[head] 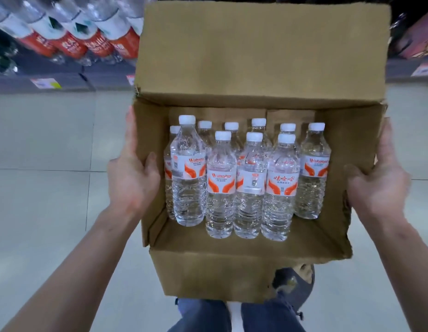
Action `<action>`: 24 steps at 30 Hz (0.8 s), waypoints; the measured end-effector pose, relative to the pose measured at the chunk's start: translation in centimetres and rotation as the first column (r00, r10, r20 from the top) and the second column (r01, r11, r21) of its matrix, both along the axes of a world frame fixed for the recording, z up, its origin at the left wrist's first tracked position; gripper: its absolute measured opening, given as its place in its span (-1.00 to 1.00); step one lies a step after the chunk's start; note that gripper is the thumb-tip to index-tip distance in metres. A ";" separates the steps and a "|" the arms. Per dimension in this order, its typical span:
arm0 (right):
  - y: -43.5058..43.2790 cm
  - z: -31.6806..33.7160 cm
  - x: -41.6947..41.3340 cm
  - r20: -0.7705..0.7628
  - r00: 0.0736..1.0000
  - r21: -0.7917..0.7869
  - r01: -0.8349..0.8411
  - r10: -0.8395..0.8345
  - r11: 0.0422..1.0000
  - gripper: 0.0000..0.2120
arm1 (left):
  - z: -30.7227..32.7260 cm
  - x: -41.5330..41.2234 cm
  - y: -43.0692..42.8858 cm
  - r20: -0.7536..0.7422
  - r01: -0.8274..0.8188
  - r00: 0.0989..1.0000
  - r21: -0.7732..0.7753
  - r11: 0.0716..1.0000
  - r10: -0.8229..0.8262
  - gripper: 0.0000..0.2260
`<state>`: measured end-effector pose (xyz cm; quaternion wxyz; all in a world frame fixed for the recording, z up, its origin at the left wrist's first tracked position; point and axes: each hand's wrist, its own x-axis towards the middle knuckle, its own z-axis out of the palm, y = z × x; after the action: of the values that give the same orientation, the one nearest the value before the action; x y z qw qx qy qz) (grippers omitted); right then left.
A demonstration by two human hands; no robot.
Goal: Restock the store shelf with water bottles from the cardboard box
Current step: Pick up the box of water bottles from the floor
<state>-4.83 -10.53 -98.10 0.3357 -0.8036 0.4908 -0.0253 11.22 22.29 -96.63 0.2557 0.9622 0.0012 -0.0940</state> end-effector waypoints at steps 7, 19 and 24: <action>-1.3 -8.2 0.9 -0.027 0.999 -0.026 -0.019 0.019 0.999 -0.13 | -9.0 0.2 -0.9 -0.013 -0.024 1.000 -0.040 0.999 0.024 -0.16; -4.4 -15.3 6.0 -0.174 0.956 -0.065 -0.252 0.237 0.966 -0.12 | -17.4 5.4 -3.3 -0.105 -0.026 0.994 0.012 1.000 0.027 -0.18; -3.9 -15.4 6.6 -0.304 0.926 -0.057 -0.253 0.225 0.966 -0.08 | -17.3 5.6 -3.6 -0.121 -0.008 0.992 0.074 0.997 0.017 -0.16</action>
<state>1.75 -14.42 -113.45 0.2207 -0.8671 0.4320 0.1129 16.80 18.70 -113.97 0.2201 0.9634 0.0266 -0.1508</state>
